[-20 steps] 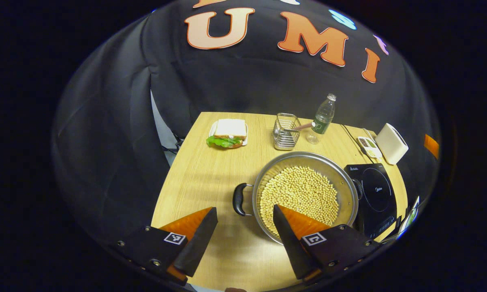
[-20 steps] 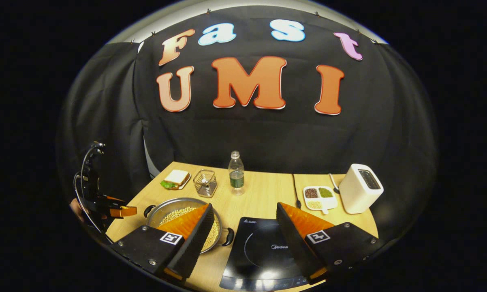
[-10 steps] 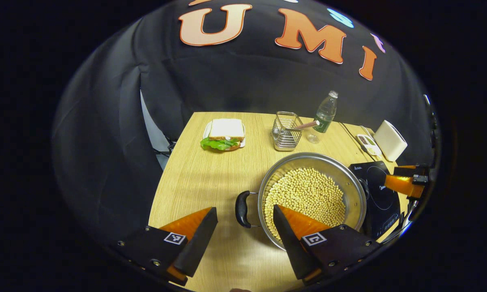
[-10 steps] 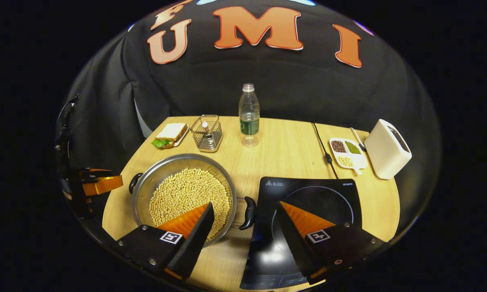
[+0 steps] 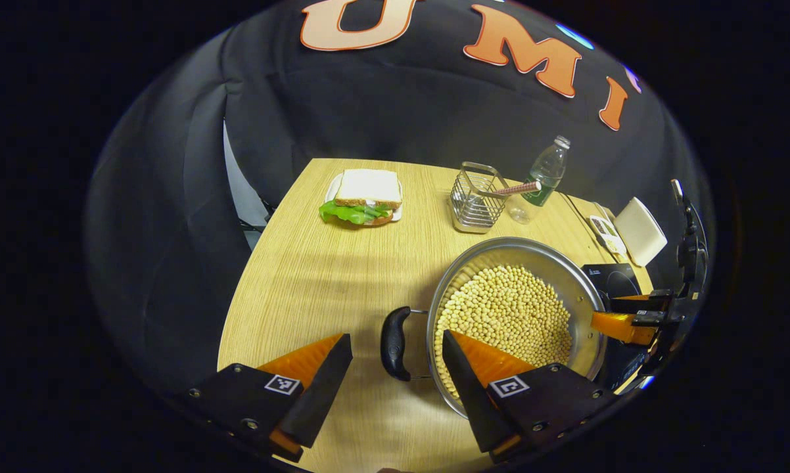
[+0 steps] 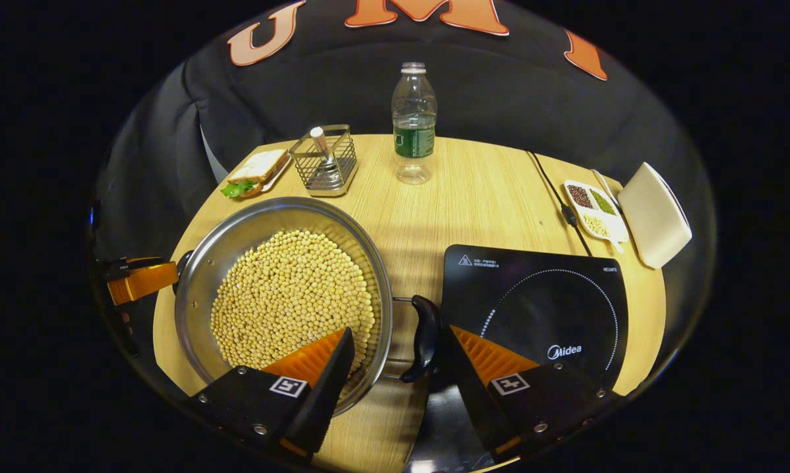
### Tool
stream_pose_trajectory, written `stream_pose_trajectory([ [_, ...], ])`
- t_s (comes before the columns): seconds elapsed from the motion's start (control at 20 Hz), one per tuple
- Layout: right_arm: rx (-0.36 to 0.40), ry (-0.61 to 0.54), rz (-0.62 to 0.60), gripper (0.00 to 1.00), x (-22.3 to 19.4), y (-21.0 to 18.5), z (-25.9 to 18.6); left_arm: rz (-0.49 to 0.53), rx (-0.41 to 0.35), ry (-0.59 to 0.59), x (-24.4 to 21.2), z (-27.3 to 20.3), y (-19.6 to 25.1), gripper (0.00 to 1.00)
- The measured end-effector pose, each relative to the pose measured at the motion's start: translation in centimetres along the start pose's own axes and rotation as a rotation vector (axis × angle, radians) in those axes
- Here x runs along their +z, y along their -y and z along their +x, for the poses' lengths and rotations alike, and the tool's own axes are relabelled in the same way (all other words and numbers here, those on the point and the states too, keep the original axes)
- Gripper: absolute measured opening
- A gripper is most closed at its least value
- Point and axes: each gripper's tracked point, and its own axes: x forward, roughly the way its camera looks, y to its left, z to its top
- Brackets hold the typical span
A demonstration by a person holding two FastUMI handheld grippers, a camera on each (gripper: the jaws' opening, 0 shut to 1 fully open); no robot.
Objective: First push the handle of the pot to place it horizontally, then grasp the pot with both hands and set it on the induction cooktop.
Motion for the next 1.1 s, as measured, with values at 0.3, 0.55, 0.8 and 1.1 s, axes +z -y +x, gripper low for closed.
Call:
stream_pose_trajectory([
  [0.3, -0.021, -0.017, -0.064, 0.77, -0.5, 0.1, 1.0, 0.001, -0.001, -0.017, -0.3, 1.4, -0.1, 0.89],
  [0.55, -0.017, -0.047, -0.044, 0.72, -0.8, 0.4, 2.3, -0.01, 0.014, -0.038, -1.2, 3.0, 0.4, 0.89],
  [0.8, -0.018, -0.074, -0.029, 0.72, -1.1, 0.4, 3.2, -0.005, 0.005, -0.076, -2.2, 4.8, 1.3, 0.89],
  [1.1, -0.001, -0.104, 0.016, 0.72, -1.4, 0.3, 4.2, 0.012, 0.053, -0.103, -3.3, 6.6, 1.4, 0.73],
])
